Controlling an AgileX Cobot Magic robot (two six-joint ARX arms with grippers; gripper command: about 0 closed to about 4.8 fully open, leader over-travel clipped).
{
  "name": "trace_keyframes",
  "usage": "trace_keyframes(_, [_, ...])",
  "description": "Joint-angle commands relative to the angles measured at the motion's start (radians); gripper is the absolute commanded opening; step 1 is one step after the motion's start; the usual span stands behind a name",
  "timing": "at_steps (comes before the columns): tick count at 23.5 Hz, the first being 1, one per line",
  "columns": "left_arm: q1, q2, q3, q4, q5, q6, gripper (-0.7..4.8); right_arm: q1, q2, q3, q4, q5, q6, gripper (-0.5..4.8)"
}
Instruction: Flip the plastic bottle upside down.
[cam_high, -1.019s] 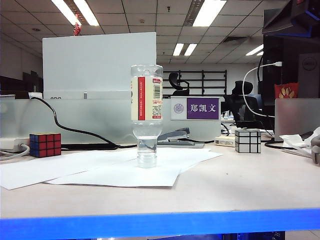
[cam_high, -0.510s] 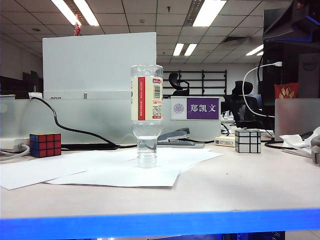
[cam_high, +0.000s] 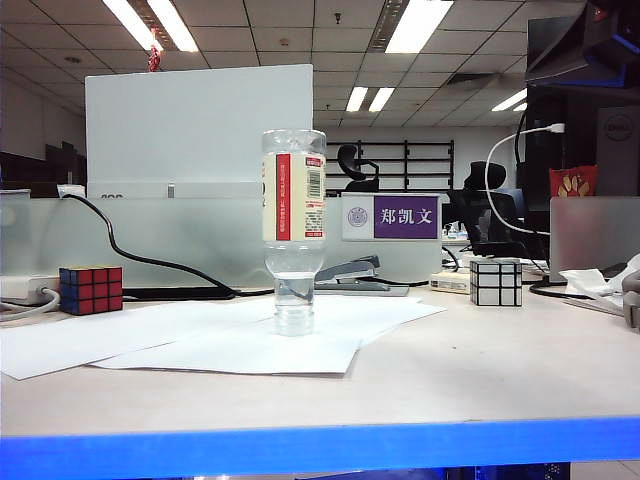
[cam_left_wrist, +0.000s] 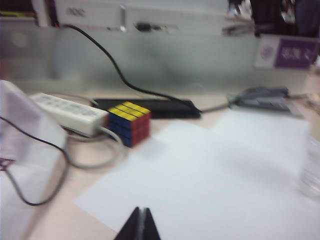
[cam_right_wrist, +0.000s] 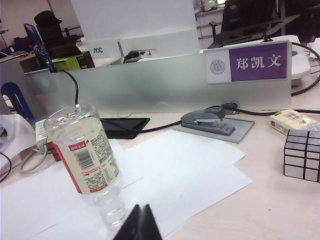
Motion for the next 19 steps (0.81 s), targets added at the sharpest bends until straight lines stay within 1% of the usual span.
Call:
trace_keyframes(1, [0.049, -0.002, -0.027, 0.093, -0.001, -0.014, -0.05, 0.001, -0.002, 0.005, 0.011, -0.001, 0.004, -0.08])
trace_keyframes(2, [0.05, -0.002, -0.027, 0.093, -0.032, 0.0, -0.05, 0.001, -0.002, 0.005, 0.01, -0.001, 0.004, -0.08])
trace_keyframes(6, [0.05, -0.002, -0.027, 0.09, -0.036, 0.023, -0.05, 0.001, -0.002, 0.005, 0.01, -0.001, 0.003, -0.08])
trace_keyframes(11, [0.05, -0.002, -0.027, 0.063, -0.04, 0.018, -0.05, 0.001, -0.002, 0.005, 0.01, -0.001, 0.004, -0.08])
trace_keyframes(14, [0.049, -0.002, -0.027, -0.006, -0.062, -0.048, -0.05, 0.001, -0.002, 0.005, 0.01, -0.001, 0.004, -0.08])
trace_keyframes(19, [0.049, -0.002, -0.027, -0.012, -0.063, -0.048, -0.05, 0.001, -0.002, 0.005, 0.01, -0.001, 0.004, -0.08])
